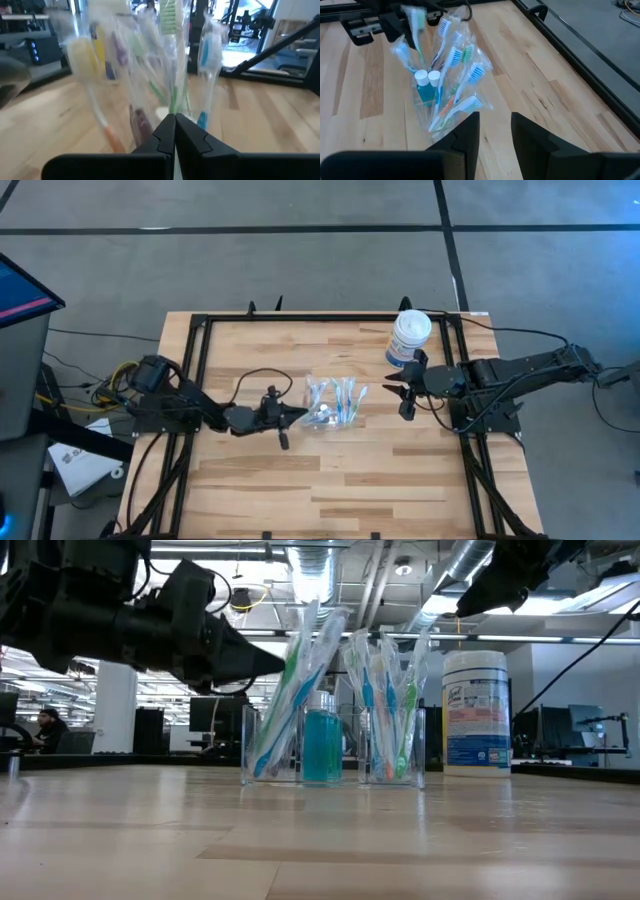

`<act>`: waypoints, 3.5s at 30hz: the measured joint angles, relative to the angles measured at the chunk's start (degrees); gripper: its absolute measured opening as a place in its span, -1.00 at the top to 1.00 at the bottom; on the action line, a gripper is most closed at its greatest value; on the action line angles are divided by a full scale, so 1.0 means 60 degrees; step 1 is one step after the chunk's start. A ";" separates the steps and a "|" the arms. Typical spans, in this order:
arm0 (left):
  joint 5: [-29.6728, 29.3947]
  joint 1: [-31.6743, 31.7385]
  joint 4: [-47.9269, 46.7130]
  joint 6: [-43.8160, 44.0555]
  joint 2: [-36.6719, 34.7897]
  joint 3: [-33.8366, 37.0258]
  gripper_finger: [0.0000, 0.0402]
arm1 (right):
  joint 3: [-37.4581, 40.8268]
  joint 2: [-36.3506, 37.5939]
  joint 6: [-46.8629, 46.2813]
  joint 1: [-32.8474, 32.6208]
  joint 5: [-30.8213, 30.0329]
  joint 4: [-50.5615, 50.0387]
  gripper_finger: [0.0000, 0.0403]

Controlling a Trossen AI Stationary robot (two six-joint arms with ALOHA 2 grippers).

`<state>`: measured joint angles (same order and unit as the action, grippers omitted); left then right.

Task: Pick & Place toothbrushing station
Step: Put the green toothbrush into the transparent organizer, then return to Home Position

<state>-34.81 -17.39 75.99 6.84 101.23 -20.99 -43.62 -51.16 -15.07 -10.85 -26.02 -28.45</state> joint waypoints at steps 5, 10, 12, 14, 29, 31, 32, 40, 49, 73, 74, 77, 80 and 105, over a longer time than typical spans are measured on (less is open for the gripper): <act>-0.0036 0.0000 -0.0002 0.0414 0.0292 0.0001 1.00 | -0.0004 -0.0300 0.0011 0.0015 -0.0002 0.0071 0.49; -0.0039 -0.0033 -0.0040 0.0781 0.0332 0.0033 1.00 | -0.0007 -0.0741 0.0080 0.0025 -0.0004 0.0036 0.49; -0.0036 -0.0073 -0.0219 0.0942 0.0332 0.0030 1.00 | -0.0007 -0.0920 0.0084 0.0023 -0.0002 0.0043 0.49; -0.0069 -0.0077 -0.0318 0.1081 0.0332 0.0033 1.00 | -0.0004 -0.1066 0.0097 0.0024 -0.0004 0.0037 0.49; -0.0058 -0.0131 -0.0513 0.1185 0.0195 0.0037 0.96 | -0.0004 -0.1289 0.0259 -0.0006 -0.0175 0.0232 0.49; -0.0055 -0.0223 -0.0503 0.0966 0.0055 0.0040 0.93 | -0.0004 -0.1289 0.0259 -0.0111 -0.0180 0.0301 0.49; -0.0056 -0.0281 -0.0503 0.0848 -0.0041 0.0040 0.91 | -0.0004 -0.1289 0.0257 -0.0165 -0.0184 0.0379 0.49; -0.0080 -0.0430 -0.1818 0.1159 -0.0317 0.0044 0.78 | -0.0004 -0.1289 0.0474 -0.0517 -0.0182 0.0959 0.49; -0.0441 -0.0412 -0.1769 0.1415 -0.0317 0.0040 0.67 | -0.0004 -0.1289 0.0507 -0.0510 -0.0182 0.0958 0.49; -0.0710 -0.0955 -0.1715 -0.0513 -0.5505 0.2681 0.62 | 0.3972 0.0269 0.1185 -0.1852 -0.0322 0.6945 0.49; -0.0706 -0.0979 -0.1714 -0.0596 -0.5884 0.2914 0.62 | 0.4250 0.0410 0.1327 -0.1909 -0.0428 0.7441 0.49; -0.0793 -0.1038 -0.2013 -0.0608 -0.6975 0.3433 0.62 | 0.5068 0.0967 0.1523 -0.2001 -0.0540 0.8529 0.49; -0.0800 -0.1042 -0.2691 -0.0744 -0.7710 0.3439 0.62 | 0.5663 0.1505 0.1568 -0.2000 -0.0543 0.9048 0.49; -0.0627 -0.1038 -0.6717 -0.1318 -1.2335 0.3439 0.62 | 0.7198 0.7801 0.3256 -0.1912 -0.1212 0.6429 0.49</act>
<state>-38.57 -23.61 35.69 -1.06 27.22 -0.36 -0.43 -4.35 4.46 -22.33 -33.29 10.13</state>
